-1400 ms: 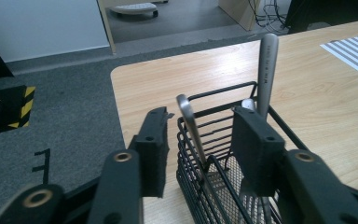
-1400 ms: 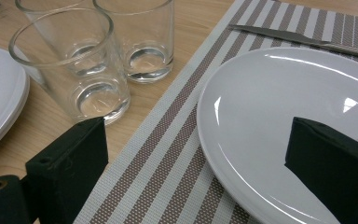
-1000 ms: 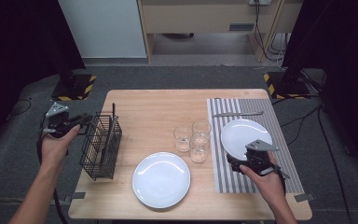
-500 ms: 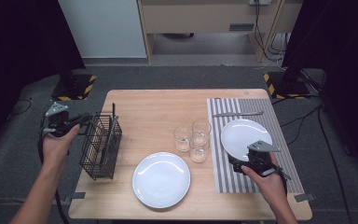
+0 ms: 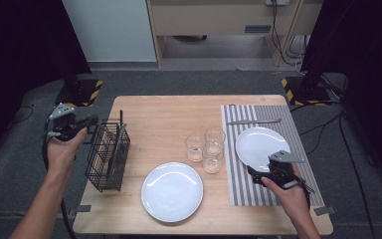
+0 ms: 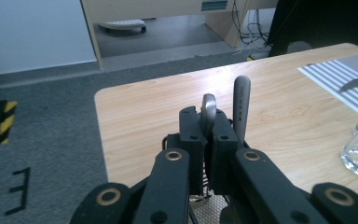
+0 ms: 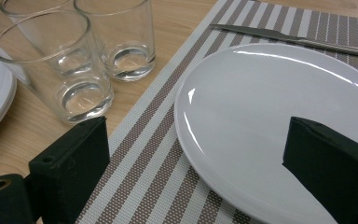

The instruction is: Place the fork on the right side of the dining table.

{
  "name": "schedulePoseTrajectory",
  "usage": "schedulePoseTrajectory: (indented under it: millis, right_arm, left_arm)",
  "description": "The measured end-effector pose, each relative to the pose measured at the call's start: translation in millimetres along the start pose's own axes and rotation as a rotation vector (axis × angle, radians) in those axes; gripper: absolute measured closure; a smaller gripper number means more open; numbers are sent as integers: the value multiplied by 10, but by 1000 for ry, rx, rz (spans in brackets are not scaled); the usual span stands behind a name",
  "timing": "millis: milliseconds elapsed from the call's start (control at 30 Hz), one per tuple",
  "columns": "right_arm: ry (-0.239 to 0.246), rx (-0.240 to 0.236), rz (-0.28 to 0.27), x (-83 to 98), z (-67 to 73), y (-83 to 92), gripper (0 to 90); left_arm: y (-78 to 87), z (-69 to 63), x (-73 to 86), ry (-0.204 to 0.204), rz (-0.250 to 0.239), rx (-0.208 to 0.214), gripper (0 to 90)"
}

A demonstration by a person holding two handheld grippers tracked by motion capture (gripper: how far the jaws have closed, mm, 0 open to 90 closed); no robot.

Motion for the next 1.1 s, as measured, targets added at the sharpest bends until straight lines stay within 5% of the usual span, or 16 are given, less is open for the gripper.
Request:
schedulePoseTrajectory:
  millis: [367,800,1100]
  right_arm:
    - [-6,2,-14,-10,-15,28,73]
    - [-6,8,-14,-8,-32,50,74]
    - [-13,13,-20,-28,-42,83,74]
  left_arm:
    - [117,-51,-159,-37,-26,34,868]
    - [248,-174,-339,-138,18,110,868]
    - [275,-181,-391,-155,31,127,868]
Point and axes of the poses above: each handheld gripper's, and its own axes: y roughly backward along the jaws, x roughly out of its underside, z roughly to its left, the point moved 8 cm from there along -y, roughly forward along the jaws, and after that the axes turned 9 degrees about -z, right-handed, at the moved point
